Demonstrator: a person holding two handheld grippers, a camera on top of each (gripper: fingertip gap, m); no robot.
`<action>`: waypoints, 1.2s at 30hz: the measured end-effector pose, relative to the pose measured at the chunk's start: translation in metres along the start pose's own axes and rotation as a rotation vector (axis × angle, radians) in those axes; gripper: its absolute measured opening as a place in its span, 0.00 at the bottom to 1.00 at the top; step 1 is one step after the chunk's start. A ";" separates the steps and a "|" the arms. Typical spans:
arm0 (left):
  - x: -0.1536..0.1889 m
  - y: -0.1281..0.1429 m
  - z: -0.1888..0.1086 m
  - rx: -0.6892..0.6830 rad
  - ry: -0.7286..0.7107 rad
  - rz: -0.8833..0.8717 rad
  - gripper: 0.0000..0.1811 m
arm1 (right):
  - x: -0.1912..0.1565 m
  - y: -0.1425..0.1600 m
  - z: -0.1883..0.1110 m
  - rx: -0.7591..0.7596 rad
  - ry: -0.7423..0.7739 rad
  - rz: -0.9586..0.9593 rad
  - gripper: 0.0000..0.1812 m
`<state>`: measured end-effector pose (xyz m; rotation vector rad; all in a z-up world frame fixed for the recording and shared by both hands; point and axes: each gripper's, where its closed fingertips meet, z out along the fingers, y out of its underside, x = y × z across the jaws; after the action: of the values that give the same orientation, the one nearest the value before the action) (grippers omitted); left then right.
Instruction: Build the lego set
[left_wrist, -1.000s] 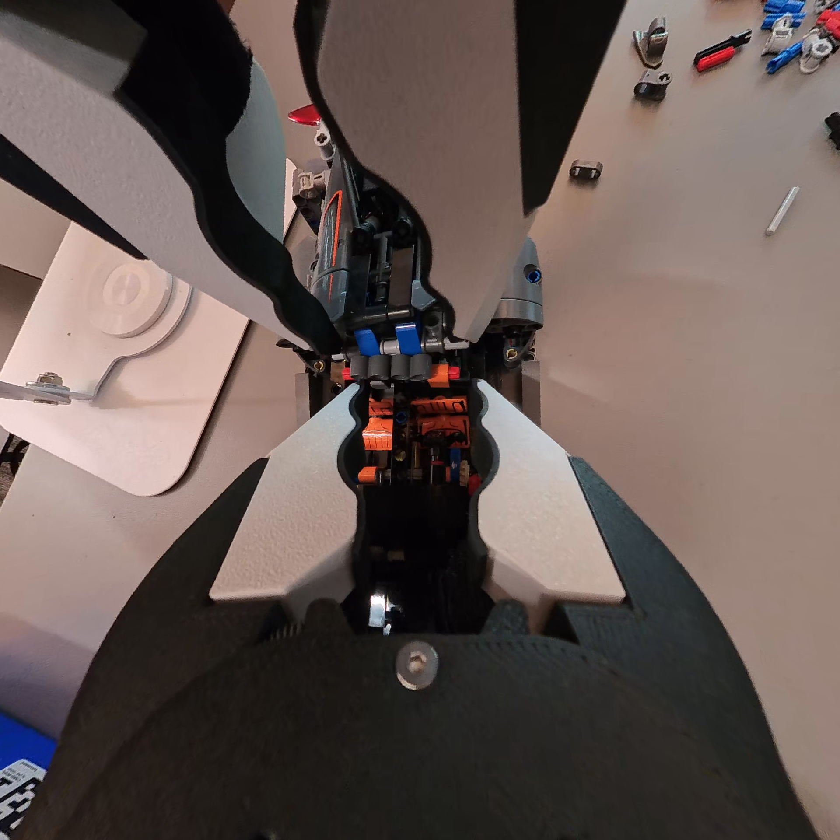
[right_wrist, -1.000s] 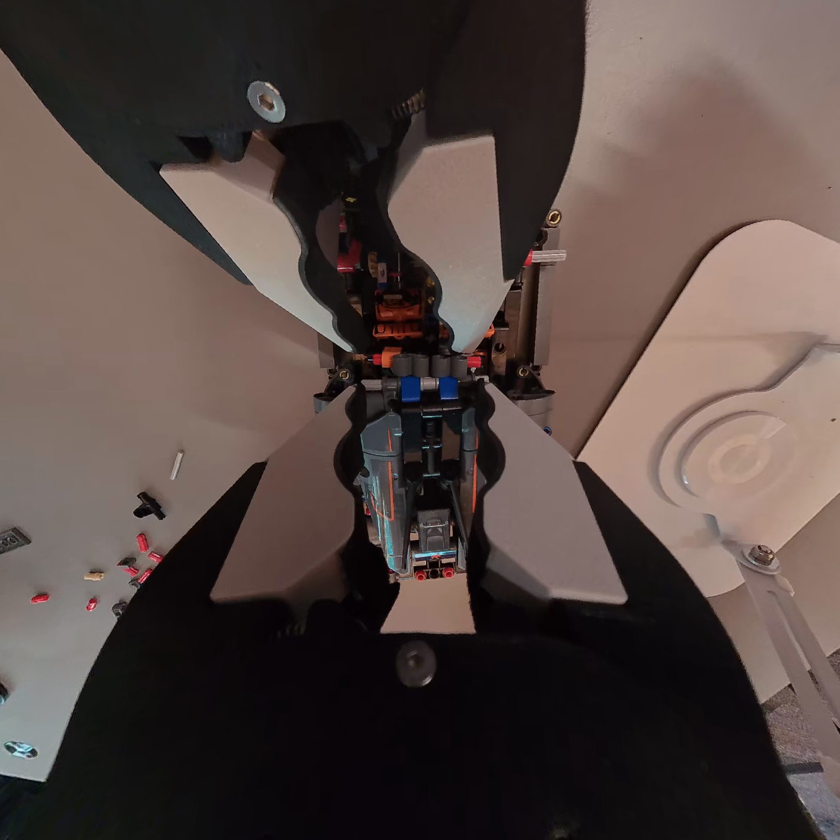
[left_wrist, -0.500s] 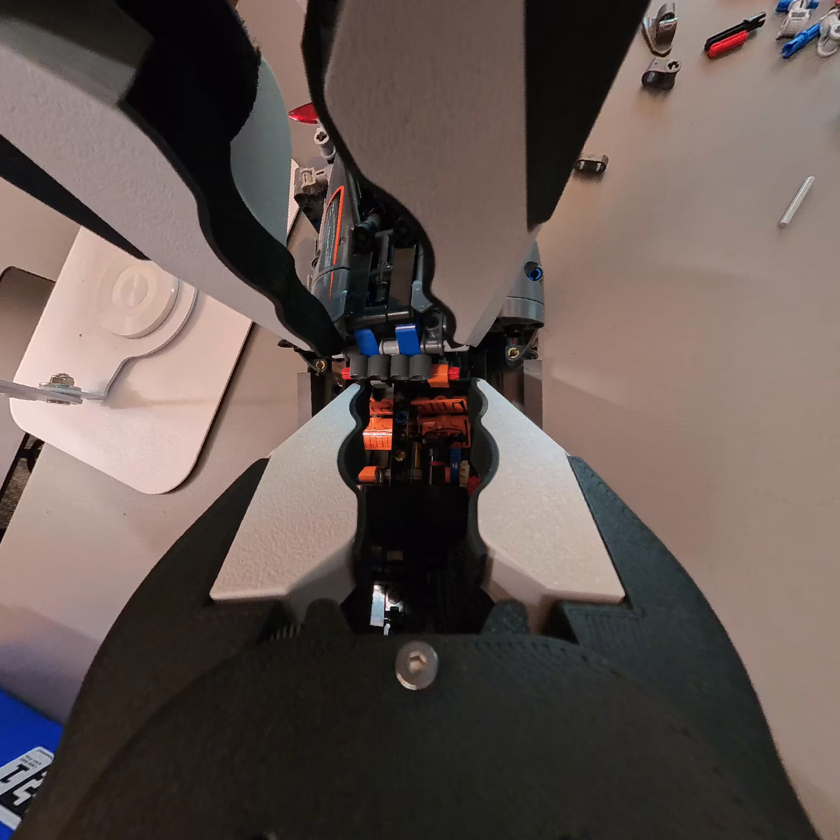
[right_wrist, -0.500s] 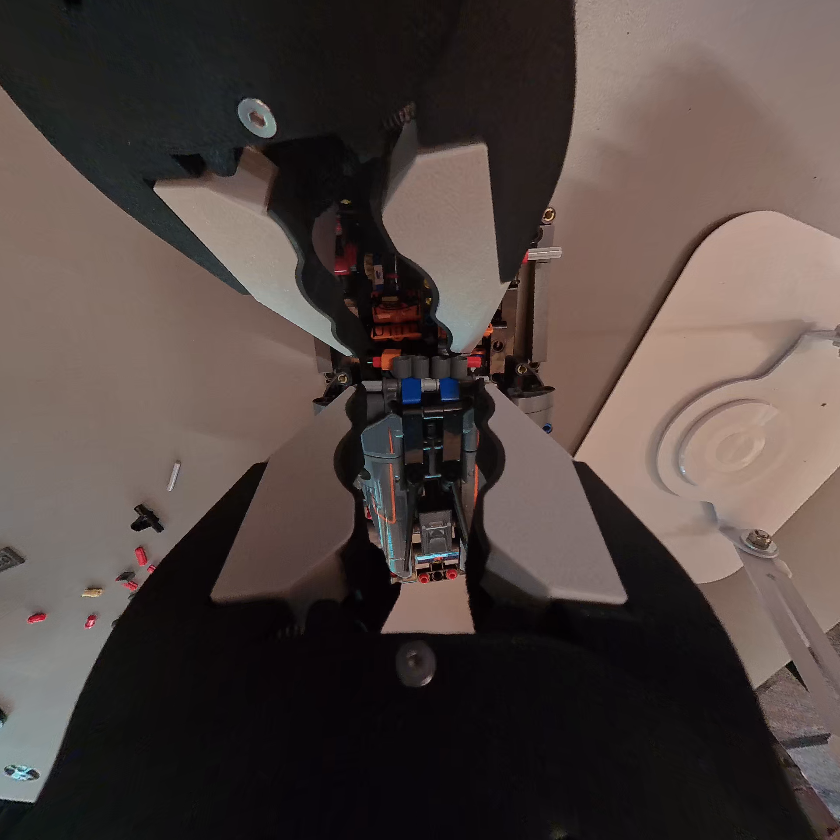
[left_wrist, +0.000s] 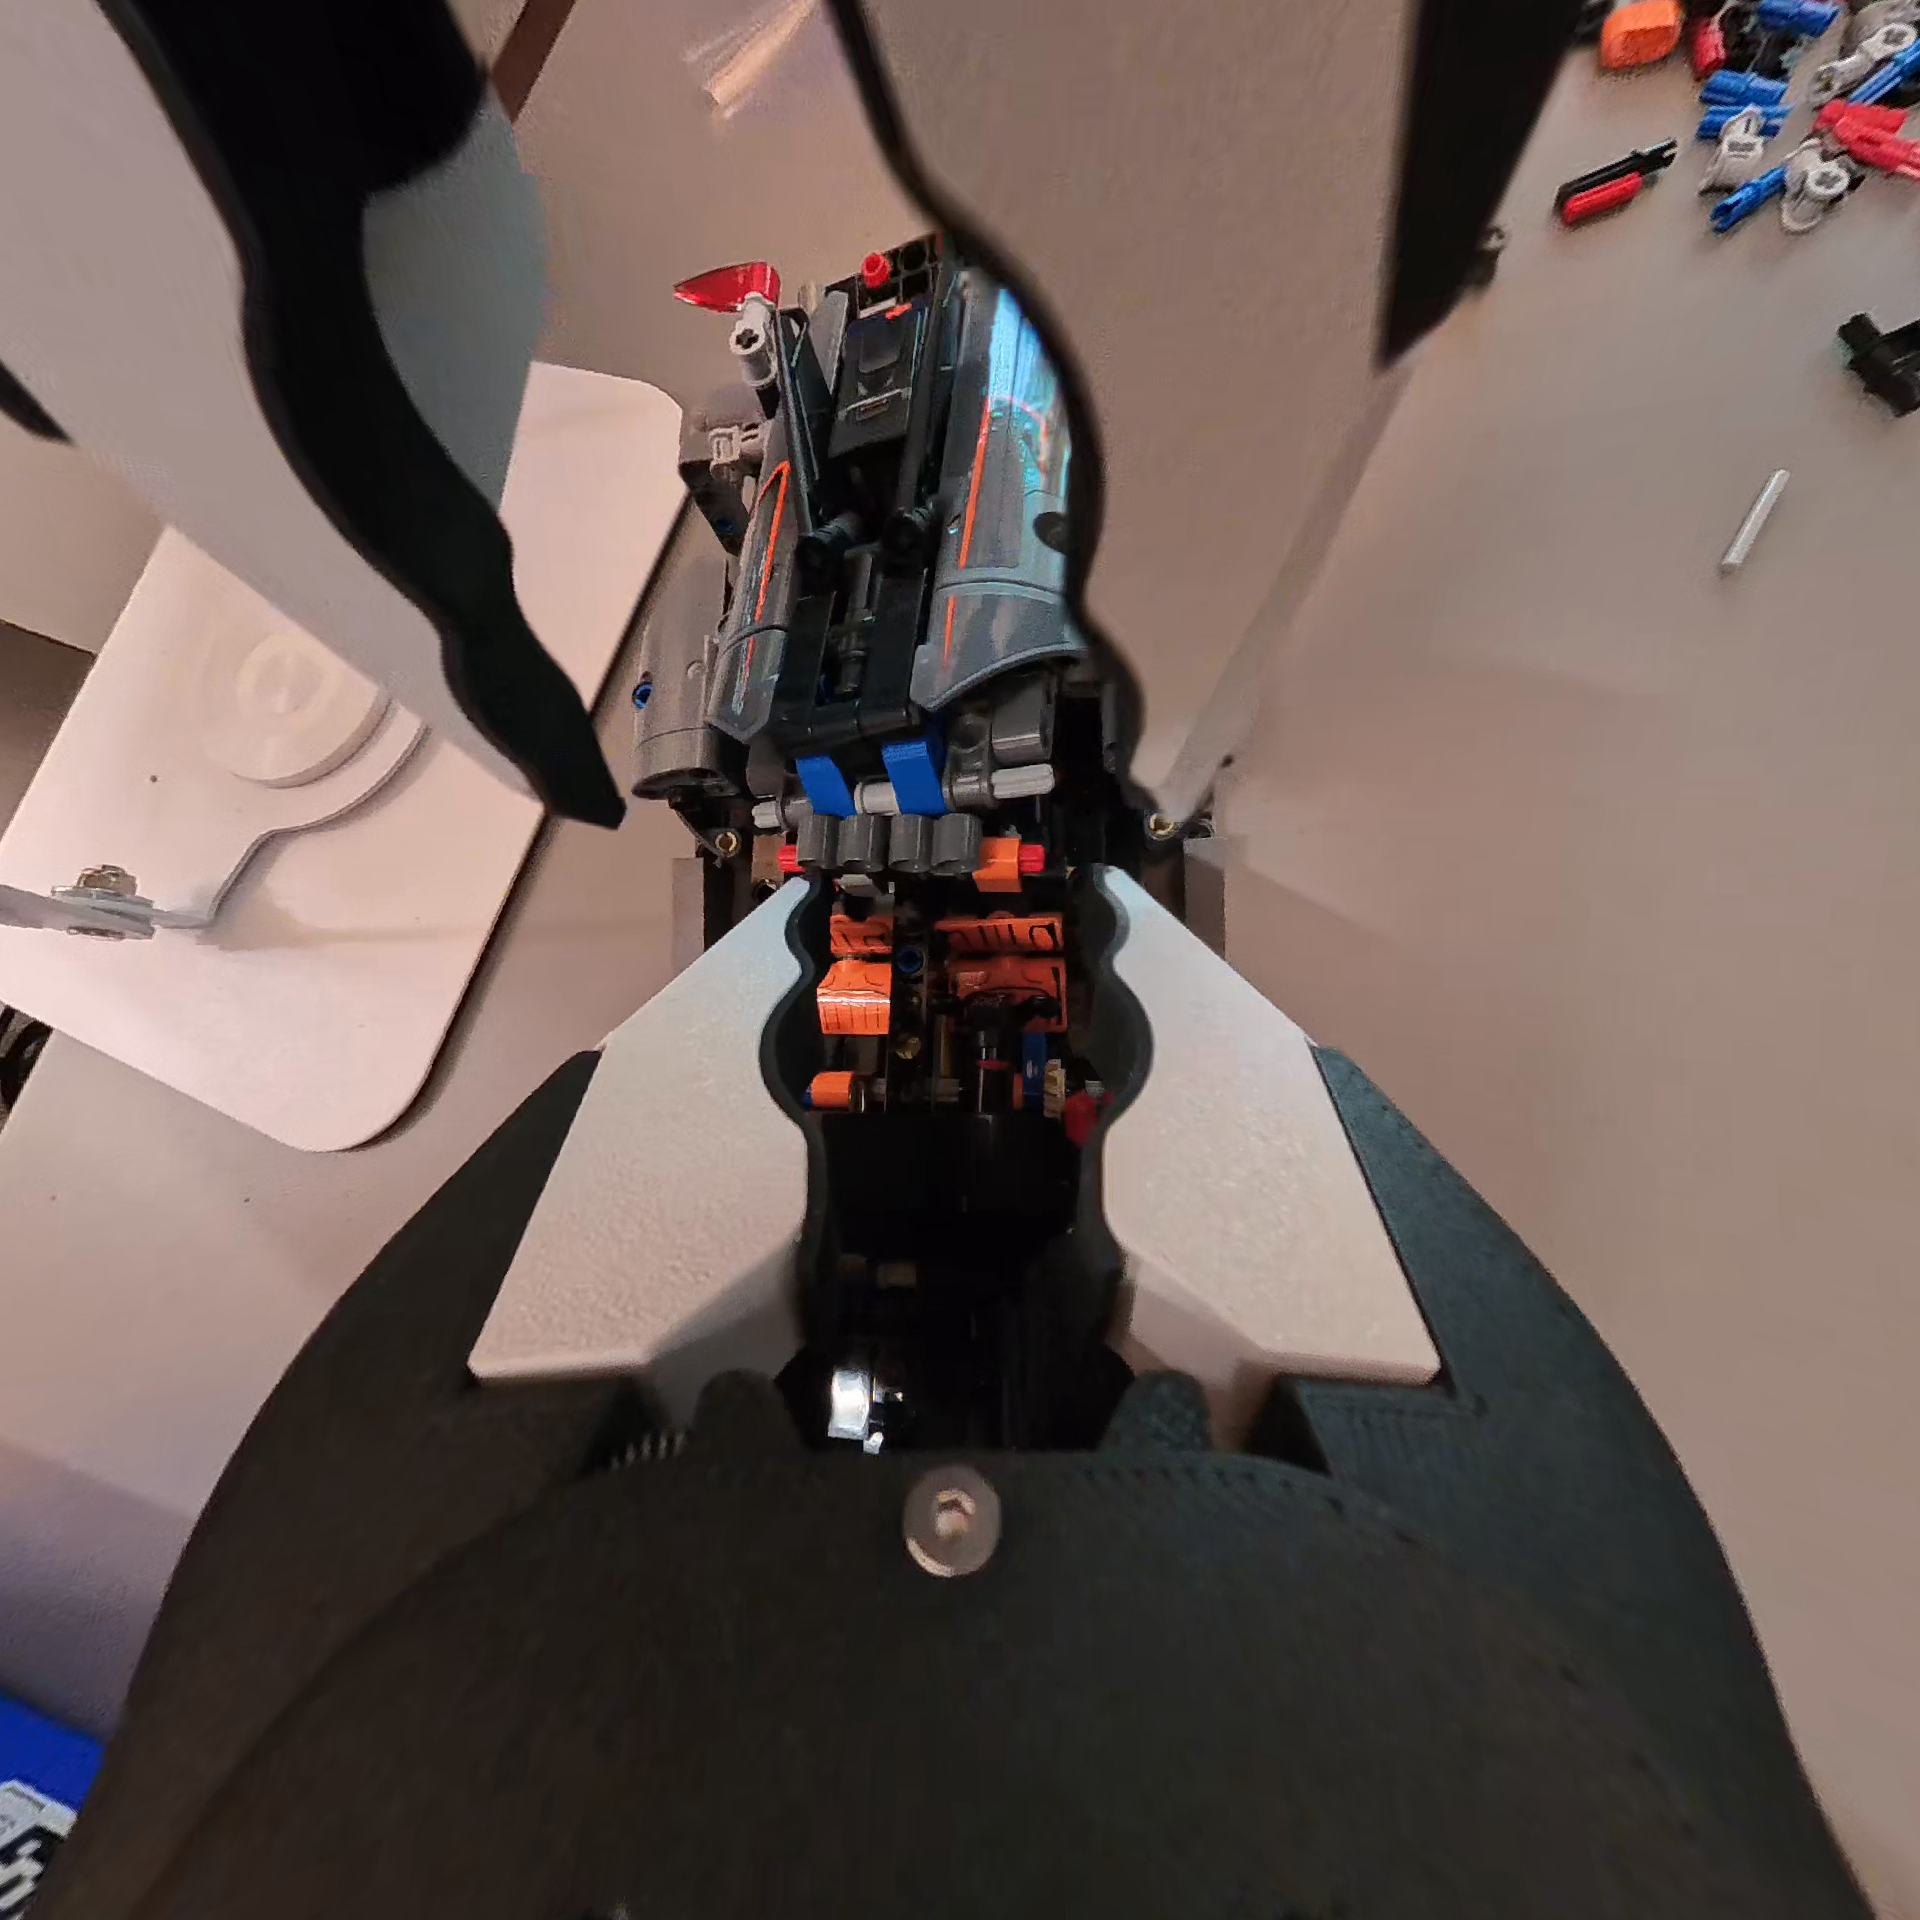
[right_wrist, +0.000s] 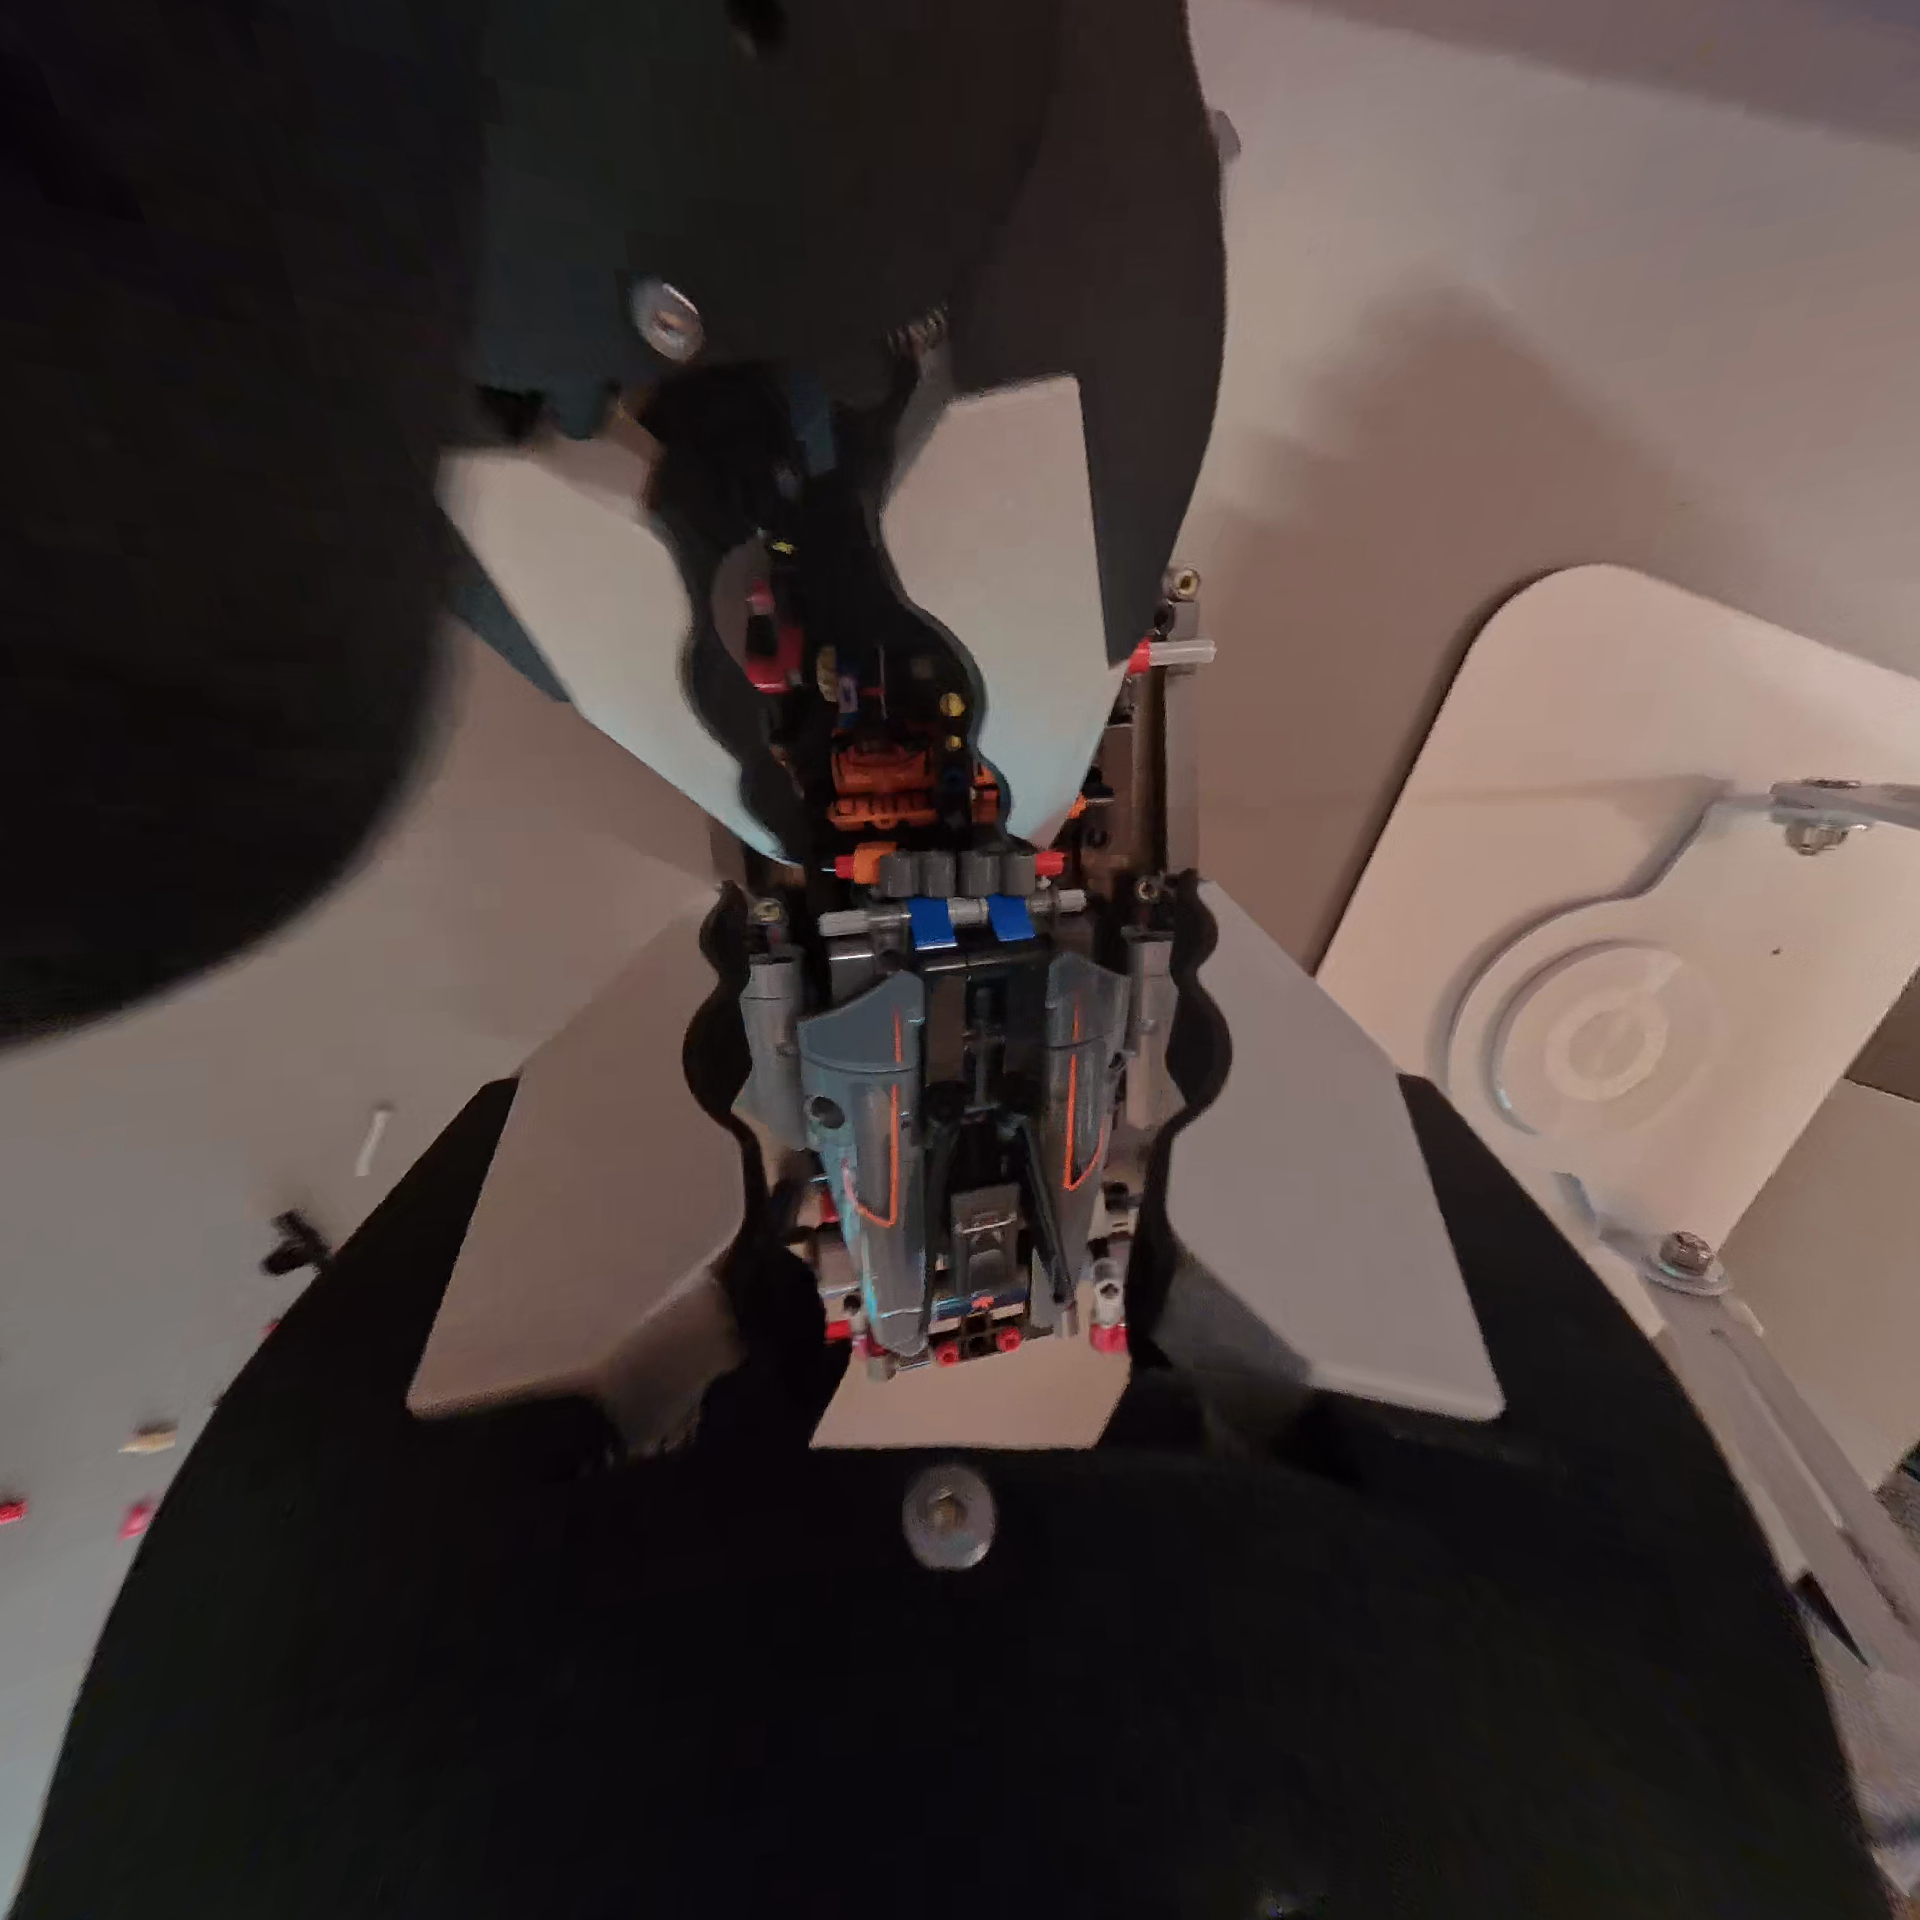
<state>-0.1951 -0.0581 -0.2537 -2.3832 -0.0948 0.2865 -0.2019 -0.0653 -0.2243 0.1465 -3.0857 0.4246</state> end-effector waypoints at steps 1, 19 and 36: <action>0.000 0.001 0.000 -0.006 -0.003 0.007 0.26 | 0.002 0.003 0.005 -0.013 0.012 -0.004 0.44; -0.001 0.005 -0.001 -0.001 -0.024 0.038 0.20 | 0.003 0.014 0.012 0.000 -0.095 0.003 0.29; -0.002 0.005 0.001 0.011 -0.023 0.045 0.17 | 0.004 0.017 0.010 -0.140 -0.078 -0.060 0.29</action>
<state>-0.1969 -0.0613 -0.2572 -2.3737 -0.0503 0.3349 -0.2075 -0.0516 -0.2381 0.2575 -3.1642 0.2038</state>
